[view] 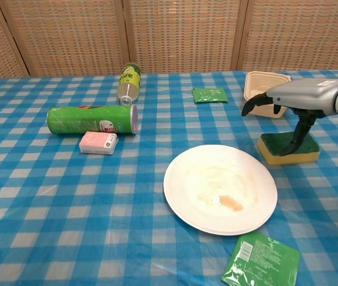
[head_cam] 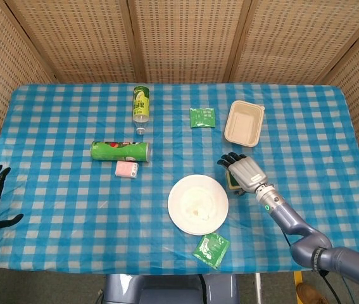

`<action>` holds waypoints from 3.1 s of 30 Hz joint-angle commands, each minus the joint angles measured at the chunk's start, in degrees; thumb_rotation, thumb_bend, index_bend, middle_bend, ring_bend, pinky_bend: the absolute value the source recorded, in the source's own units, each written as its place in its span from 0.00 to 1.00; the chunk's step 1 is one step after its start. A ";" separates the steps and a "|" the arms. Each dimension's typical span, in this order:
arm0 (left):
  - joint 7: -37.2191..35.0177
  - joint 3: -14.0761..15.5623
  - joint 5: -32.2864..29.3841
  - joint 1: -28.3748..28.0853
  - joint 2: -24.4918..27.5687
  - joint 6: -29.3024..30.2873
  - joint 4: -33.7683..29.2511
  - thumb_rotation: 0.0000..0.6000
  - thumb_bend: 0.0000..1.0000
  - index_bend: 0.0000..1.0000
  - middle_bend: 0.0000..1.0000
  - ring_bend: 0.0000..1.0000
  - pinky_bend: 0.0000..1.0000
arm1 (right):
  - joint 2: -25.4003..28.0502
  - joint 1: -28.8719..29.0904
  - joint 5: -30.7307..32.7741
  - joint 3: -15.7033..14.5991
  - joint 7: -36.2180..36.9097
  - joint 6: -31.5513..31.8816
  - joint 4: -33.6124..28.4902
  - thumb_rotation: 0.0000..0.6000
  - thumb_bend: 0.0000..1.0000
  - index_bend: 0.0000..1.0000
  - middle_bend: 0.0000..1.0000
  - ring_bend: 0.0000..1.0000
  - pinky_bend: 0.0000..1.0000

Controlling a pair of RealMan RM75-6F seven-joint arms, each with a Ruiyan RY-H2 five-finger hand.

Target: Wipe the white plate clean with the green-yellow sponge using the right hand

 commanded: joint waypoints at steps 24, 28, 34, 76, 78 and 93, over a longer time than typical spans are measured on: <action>1.31 0.12 -1.31 -0.41 -0.58 0.08 -0.02 1.00 0.00 0.00 0.00 0.00 0.00 | -8.54 3.84 1.07 -4.81 -2.81 1.82 14.21 1.00 0.34 0.55 0.61 0.58 0.67; 1.38 0.29 -1.30 -0.53 -0.60 -0.13 -0.07 1.00 0.00 0.00 0.00 0.00 0.00 | -6.55 3.31 -1.40 -4.41 1.46 5.58 11.75 1.00 0.36 0.55 0.61 0.58 0.68; 1.10 0.49 -1.20 -0.57 -0.38 -0.25 -0.35 1.00 0.00 0.00 0.00 0.00 0.00 | -0.15 2.23 -2.58 -2.69 7.25 9.49 1.27 1.00 0.36 0.55 0.61 0.59 0.68; 0.92 0.96 -2.27 -1.44 -0.20 -1.78 -0.34 1.00 0.00 0.00 0.00 0.00 0.00 | -13.37 4.20 -10.95 -8.08 26.00 13.10 -0.01 1.00 0.41 0.56 0.62 0.57 0.24; 1.00 0.96 -2.33 -1.49 -0.26 -1.83 -0.30 1.00 0.00 0.00 0.00 0.00 0.00 | -14.24 4.06 -12.03 -8.93 26.96 13.76 1.29 1.00 0.42 0.56 0.62 0.57 0.24; 1.24 1.03 -2.69 -1.69 -0.53 -2.02 -0.10 1.00 0.00 0.00 0.00 0.00 0.00 | -18.67 3.31 -16.04 -12.58 35.90 17.11 10.30 1.00 0.47 0.58 0.63 0.56 0.24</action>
